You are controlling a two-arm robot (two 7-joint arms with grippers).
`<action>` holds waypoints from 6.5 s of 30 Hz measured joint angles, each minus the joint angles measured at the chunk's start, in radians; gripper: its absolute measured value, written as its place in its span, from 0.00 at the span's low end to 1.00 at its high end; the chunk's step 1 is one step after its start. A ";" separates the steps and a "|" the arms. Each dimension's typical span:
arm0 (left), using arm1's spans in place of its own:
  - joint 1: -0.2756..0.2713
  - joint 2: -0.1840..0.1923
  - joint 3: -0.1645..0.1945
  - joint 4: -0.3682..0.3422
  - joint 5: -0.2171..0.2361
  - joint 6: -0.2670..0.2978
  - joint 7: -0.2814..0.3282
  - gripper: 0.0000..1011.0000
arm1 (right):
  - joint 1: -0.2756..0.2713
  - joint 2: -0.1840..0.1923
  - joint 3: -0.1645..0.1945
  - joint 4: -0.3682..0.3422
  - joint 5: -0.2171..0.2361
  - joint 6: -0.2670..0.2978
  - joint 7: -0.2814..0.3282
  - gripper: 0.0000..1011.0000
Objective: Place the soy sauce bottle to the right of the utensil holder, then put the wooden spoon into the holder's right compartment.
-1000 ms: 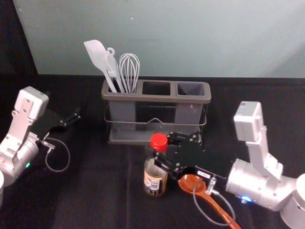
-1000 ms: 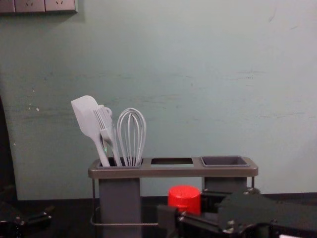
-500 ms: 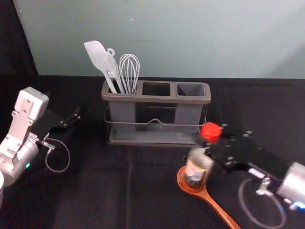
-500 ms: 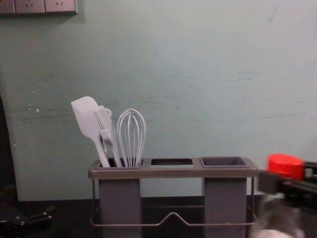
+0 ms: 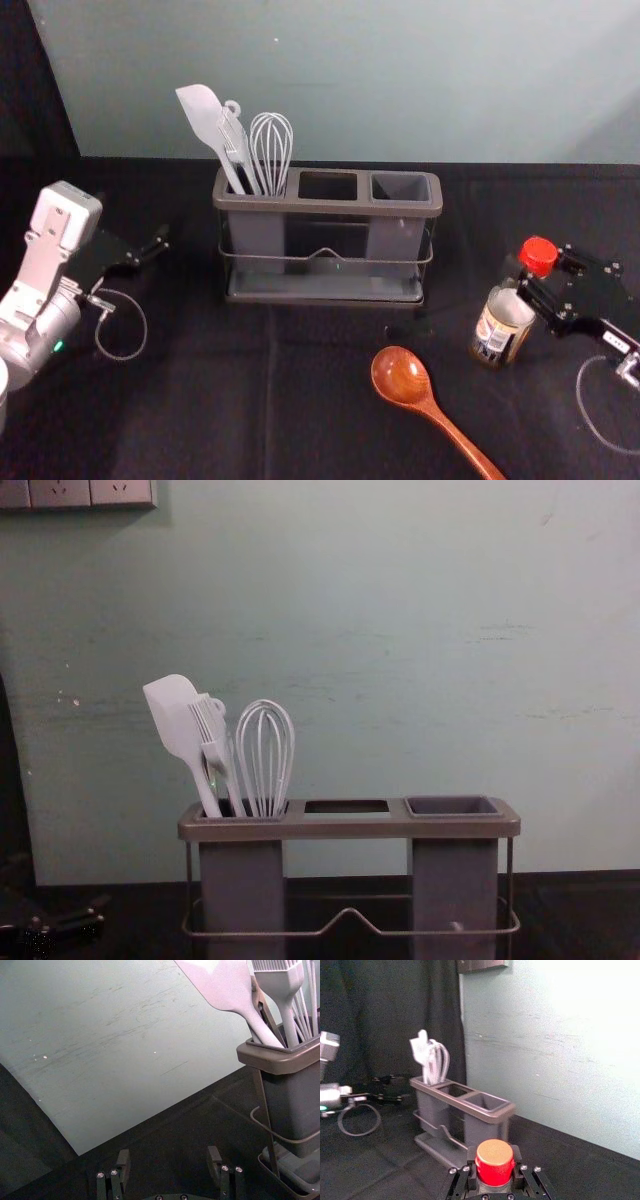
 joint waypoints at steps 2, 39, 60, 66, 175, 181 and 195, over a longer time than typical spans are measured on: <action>0.000 0.000 0.000 0.000 0.000 0.000 0.000 0.99 | 0.023 -0.013 -0.003 0.030 -0.010 -0.004 0.006 0.38; 0.000 0.000 0.000 0.000 0.000 0.000 0.000 0.99 | 0.392 -0.242 -0.124 0.403 -0.179 -0.018 0.007 0.38; 0.000 0.000 0.000 0.000 0.000 0.000 0.000 0.99 | 0.416 -0.256 -0.121 0.448 -0.187 -0.019 0.018 0.38; 0.000 0.000 0.000 0.000 0.000 0.000 0.000 0.99 | 0.416 -0.256 -0.121 0.446 -0.187 -0.019 0.016 0.38; 0.000 0.000 0.000 0.000 0.000 0.000 0.000 0.99 | 0.277 -0.040 -0.312 -0.073 -0.159 0.753 -0.075 0.99; 0.000 0.000 0.000 0.000 0.000 0.000 0.000 0.99 | 0.343 -0.076 -0.364 -0.023 -0.198 0.815 -0.081 0.99; 0.000 0.000 0.000 0.000 0.000 0.000 0.000 0.99 | 0.381 -0.126 -0.403 0.021 -0.271 0.846 -0.086 0.99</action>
